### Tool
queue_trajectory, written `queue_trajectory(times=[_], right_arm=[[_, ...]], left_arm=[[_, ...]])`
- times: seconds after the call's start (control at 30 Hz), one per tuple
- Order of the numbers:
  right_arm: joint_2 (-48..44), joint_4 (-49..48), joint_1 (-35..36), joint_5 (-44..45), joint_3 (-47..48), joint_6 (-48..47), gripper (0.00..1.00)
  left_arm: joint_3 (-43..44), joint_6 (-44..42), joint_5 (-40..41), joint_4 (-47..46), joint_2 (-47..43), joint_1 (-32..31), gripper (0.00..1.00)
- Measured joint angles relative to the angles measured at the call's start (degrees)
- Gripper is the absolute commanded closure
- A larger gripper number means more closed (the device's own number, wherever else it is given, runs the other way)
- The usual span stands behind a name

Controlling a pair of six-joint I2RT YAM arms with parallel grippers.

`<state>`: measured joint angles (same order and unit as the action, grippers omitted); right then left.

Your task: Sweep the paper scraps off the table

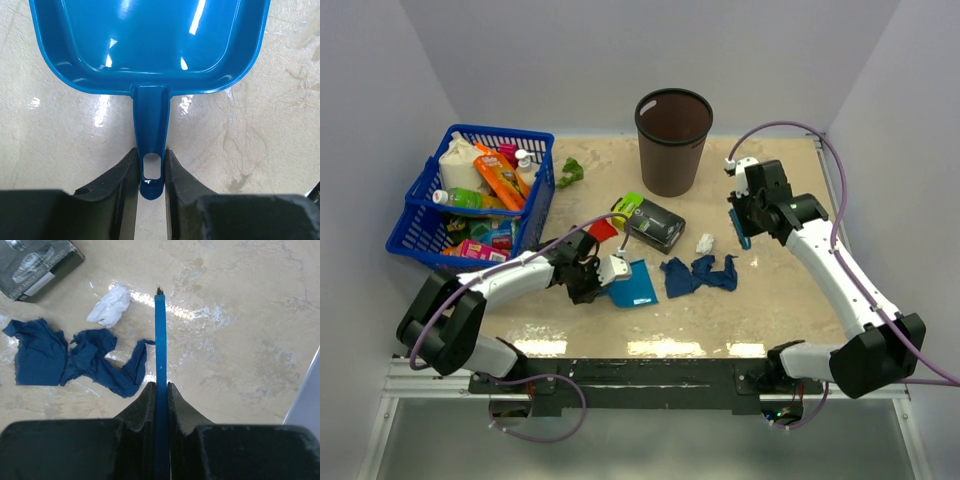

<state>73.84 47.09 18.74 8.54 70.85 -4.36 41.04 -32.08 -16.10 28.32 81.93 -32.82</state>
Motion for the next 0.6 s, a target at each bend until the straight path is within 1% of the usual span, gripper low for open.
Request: queue_trajectory(times=[0.03,0.07,0.1,0.17,0.2,0.4,0.6], right_arm=[[0.0,0.2,0.0,0.5,-0.1,-0.2,1.0],[0.0,0.3,0.0,1.1,-0.3,-0.4,1.0],[0.0,0.3,0.0,1.5,-0.5,-0.4,1.0],[0.0,0.3,0.0,2.7,-1.4,-0.4,1.0],[0.0,0.3,0.0,3.1,-2.0,-0.3,1.0],[3.2,0.2,-0.1,4.6,-3.4,-0.3,1.0],[7.0,0.1,-0.1,6.4,-3.6,0.7,1.0]], left_arm=[[0.0,0.0,0.0,0.4,-0.1,0.0,0.87],[0.0,0.1,0.0,0.9,-0.3,0.0,0.91],[0.0,0.1,0.0,1.4,-0.5,0.0,0.93],[0.4,0.2,0.0,3.2,-0.9,0.0,0.99],[0.9,0.3,0.1,4.1,-0.9,0.0,1.0],[6.4,0.5,1.8,9.0,-0.6,-1.1,1.0],[13.3,0.4,4.5,12.7,3.9,-3.7,1.0]])
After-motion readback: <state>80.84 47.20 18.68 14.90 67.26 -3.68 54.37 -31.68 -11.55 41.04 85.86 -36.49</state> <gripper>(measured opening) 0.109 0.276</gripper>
